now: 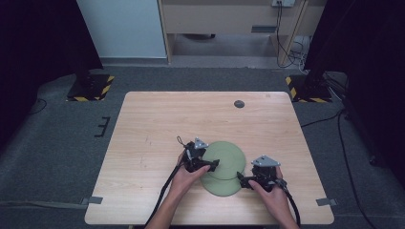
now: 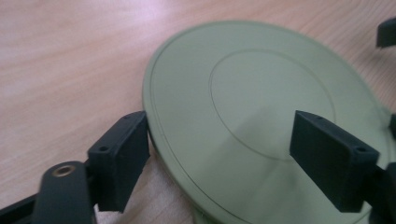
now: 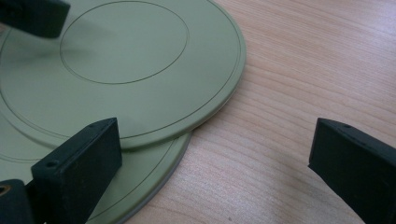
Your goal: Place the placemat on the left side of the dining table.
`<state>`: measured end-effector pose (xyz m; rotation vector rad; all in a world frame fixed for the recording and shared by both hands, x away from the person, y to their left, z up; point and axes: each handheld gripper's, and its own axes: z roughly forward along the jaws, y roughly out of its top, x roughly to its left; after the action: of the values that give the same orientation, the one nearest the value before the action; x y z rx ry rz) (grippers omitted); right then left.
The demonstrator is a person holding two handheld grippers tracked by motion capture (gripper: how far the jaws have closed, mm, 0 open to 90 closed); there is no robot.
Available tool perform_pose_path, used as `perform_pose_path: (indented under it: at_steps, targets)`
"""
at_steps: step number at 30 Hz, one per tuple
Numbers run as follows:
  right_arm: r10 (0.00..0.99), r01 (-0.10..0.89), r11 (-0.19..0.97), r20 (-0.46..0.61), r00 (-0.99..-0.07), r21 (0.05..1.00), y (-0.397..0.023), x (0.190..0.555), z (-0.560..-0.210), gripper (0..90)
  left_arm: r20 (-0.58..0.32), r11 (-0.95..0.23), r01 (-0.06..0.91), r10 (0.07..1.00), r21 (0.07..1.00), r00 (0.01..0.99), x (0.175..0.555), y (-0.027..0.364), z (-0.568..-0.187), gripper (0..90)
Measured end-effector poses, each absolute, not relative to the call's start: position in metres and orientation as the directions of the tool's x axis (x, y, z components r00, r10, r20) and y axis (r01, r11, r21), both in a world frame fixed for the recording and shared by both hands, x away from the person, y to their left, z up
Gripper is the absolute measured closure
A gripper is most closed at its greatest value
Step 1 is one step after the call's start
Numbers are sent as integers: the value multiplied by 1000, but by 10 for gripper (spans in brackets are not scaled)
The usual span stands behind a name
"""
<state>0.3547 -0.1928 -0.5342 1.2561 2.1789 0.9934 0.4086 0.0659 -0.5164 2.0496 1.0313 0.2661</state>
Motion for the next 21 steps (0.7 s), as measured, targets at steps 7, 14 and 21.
perform_pose_path:
  at_steps: [7, 14, 21]
  targets:
    - [869, 558, 332, -17, -494, 761, -193, 355, -534, 25, -162, -283, 520, 740, 806, 653, 403, 66, -499, 421]
    - [870, 558, 332, -17, -494, 760, -193, 355, -534, 25, -168, -261, 510, 742, 820, 650, 401, 66, -493, 636]
    - [870, 555, 334, -23, -492, 762, -192, 354, -534, 23, -173, -267, 518, 739, 813, 652, 401, 63, -494, 771]
